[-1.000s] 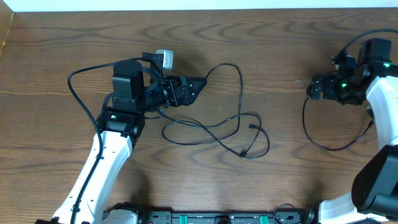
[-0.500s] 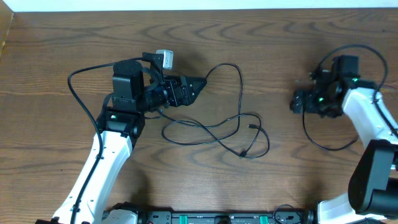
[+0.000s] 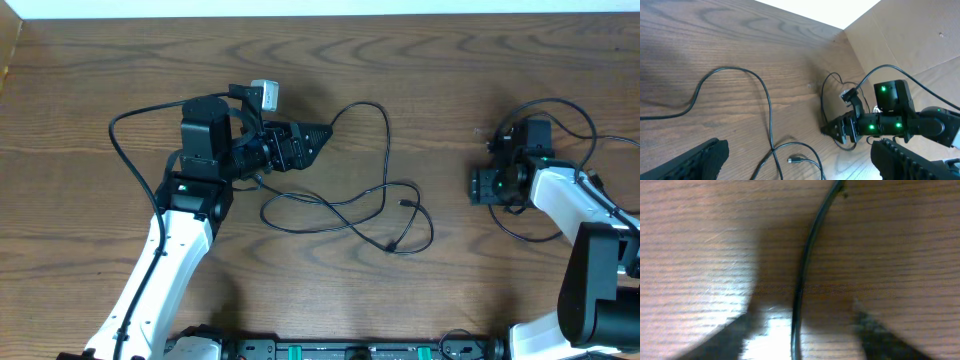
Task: Untangle cables
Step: 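Open the right gripper and lift it off the black cable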
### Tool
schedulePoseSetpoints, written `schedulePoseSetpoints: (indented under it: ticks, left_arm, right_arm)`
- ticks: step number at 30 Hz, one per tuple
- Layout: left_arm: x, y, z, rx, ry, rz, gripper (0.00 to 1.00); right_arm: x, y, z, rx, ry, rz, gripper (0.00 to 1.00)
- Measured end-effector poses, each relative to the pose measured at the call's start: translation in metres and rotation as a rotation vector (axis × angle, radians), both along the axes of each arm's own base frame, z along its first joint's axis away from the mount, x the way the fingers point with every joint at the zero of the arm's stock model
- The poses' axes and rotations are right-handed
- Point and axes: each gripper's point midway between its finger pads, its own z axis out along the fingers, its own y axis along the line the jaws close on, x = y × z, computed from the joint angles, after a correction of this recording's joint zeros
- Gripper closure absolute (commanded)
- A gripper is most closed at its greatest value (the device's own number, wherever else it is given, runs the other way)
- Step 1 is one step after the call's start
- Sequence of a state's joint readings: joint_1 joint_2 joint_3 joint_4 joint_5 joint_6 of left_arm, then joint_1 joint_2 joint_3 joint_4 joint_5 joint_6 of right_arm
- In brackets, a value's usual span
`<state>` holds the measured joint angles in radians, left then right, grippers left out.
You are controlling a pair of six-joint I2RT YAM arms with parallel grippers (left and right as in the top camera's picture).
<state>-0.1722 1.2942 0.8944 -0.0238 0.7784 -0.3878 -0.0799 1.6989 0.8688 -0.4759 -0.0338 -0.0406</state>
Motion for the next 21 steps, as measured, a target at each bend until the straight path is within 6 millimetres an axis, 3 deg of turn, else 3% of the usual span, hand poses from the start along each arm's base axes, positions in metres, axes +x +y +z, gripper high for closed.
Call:
schedulePoseSetpoints:
  ticks: [9, 14, 21]
  left_arm:
    - [0.0, 0.0, 0.0, 0.0, 0.0, 0.0, 0.04]
    - [0.0, 0.0, 0.0, 0.0, 0.0, 0.0, 0.04]
    - [0.0, 0.0, 0.0, 0.0, 0.0, 0.0, 0.04]
  right_arm:
    - [0.002, -0.005, 0.0, -0.025, -0.019, -0.01, 0.98]
    - [0.004, -0.013, 0.0, -0.073, -0.027, -0.022, 0.99]
    - [0.012, -0.042, 0.003, -0.2, -0.078, -0.085, 0.99]
